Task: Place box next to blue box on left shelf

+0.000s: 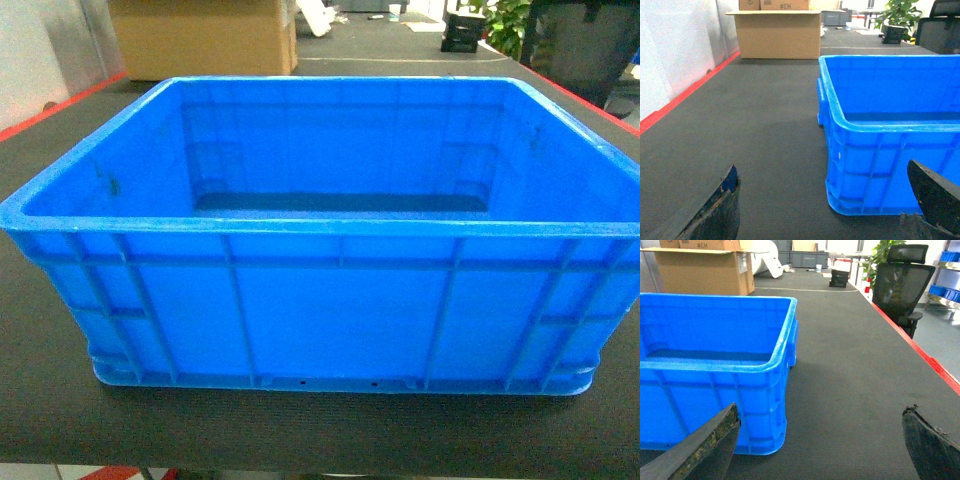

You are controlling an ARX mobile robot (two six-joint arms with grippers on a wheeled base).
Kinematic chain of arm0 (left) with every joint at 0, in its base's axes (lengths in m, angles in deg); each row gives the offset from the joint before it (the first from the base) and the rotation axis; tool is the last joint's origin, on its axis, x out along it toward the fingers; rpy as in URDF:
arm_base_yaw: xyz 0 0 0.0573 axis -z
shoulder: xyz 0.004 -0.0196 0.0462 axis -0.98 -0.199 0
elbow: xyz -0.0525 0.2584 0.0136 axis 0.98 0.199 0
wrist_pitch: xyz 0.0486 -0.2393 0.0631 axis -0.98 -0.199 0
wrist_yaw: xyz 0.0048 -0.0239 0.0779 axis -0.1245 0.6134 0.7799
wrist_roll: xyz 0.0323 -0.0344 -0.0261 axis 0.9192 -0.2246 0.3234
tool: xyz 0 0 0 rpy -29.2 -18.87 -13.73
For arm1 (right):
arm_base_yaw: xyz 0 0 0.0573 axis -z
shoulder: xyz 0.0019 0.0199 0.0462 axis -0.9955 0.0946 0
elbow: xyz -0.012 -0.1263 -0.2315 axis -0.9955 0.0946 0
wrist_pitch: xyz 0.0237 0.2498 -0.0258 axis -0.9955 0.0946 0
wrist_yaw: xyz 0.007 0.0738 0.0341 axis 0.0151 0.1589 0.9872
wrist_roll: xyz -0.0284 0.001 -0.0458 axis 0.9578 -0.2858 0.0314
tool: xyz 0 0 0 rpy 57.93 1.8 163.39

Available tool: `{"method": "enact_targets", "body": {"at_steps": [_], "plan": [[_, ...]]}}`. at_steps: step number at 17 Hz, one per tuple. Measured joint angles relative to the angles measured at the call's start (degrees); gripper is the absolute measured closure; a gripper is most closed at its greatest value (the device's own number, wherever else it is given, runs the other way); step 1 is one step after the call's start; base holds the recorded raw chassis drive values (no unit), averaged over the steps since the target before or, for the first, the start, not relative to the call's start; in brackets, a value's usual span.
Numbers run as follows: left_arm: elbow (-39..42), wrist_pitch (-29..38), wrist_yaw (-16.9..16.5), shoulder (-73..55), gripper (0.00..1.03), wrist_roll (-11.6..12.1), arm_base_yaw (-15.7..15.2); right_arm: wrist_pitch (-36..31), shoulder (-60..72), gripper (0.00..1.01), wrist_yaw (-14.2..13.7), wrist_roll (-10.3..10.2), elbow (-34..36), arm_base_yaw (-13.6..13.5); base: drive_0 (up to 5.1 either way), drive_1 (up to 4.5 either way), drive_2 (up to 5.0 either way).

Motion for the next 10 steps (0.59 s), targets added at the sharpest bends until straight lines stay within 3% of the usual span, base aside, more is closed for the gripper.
{"method": "enact_targets", "body": {"at_steps": [10], "plan": [[0.0, 0.02, 0.0, 0.0, 0.05, 0.0, 0.0, 0.0, 0.0, 0.03, 0.0, 0.0, 0.0, 0.0, 0.0, 0.0, 0.0]]}}
